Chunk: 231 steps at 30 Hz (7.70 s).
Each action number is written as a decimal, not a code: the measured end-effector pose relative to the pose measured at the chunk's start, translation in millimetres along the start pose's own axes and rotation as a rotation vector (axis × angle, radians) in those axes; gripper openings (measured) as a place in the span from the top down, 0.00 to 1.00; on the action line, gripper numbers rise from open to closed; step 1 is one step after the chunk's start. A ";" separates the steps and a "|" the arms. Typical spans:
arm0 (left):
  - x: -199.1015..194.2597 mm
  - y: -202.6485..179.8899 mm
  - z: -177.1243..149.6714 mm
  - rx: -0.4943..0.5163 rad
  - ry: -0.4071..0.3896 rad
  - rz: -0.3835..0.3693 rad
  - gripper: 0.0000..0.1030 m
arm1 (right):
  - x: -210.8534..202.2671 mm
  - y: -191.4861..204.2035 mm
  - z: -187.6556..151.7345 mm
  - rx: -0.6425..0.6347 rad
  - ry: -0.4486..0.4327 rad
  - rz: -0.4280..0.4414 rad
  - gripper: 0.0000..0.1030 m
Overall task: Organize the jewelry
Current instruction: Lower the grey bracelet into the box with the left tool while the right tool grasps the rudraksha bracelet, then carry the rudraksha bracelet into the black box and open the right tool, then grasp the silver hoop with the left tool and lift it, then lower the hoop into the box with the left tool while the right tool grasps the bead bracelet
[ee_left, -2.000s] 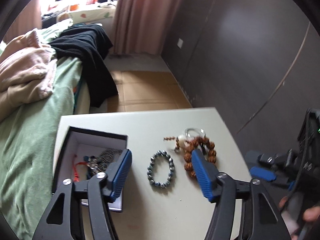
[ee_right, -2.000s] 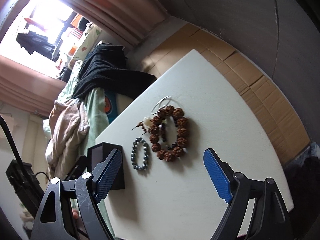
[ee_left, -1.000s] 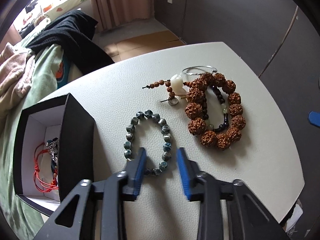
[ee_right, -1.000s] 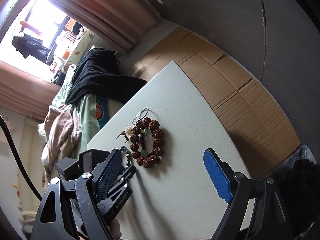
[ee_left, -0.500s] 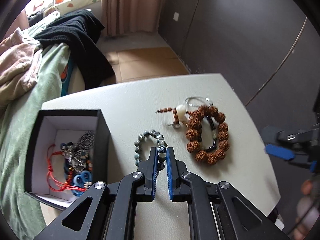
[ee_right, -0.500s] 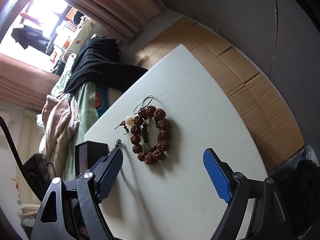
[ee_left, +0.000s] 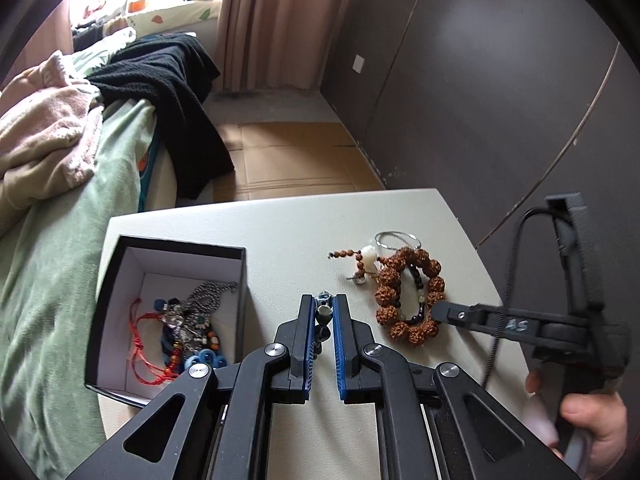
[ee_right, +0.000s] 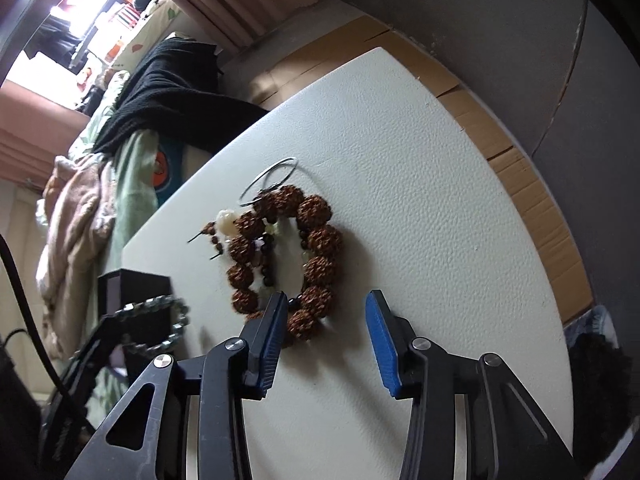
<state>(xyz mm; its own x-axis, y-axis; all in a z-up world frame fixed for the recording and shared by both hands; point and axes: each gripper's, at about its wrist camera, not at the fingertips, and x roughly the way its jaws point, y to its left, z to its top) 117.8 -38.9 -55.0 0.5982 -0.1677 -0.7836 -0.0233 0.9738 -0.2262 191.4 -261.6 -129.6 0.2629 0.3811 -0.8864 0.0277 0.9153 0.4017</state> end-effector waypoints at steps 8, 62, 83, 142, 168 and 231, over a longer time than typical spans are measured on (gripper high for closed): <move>-28.5 14.0 3.9 -0.051 -0.073 0.009 0.91 | 8.8 23.8 1.1 -0.087 -0.028 -0.133 0.63; -87.6 114.9 7.0 -0.364 -0.240 0.086 0.32 | -92.9 134.8 -34.2 -0.252 -0.273 0.673 0.80; -93.0 135.4 0.7 -0.440 -0.256 0.092 0.32 | -35.9 152.0 -31.8 -0.225 -0.110 0.604 0.41; 96.5 -68.3 56.2 -0.039 0.174 0.059 0.13 | -77.7 -82.0 33.1 0.204 -0.165 0.160 0.05; 112.6 -55.4 49.5 -0.073 0.225 0.102 0.49 | -66.6 -82.0 42.8 0.160 -0.131 0.140 0.05; -42.6 133.2 17.9 -0.386 -0.002 -0.014 0.29 | -62.3 62.2 -9.0 -0.187 -0.201 0.316 0.91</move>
<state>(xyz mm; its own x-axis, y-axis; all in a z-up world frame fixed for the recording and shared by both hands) 103.6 100.7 -41.4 0.6021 -0.1800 -0.7778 -0.3143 0.8421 -0.4382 168.1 -227.3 -51.4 0.4140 0.6308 -0.6563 -0.2554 0.7725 0.5815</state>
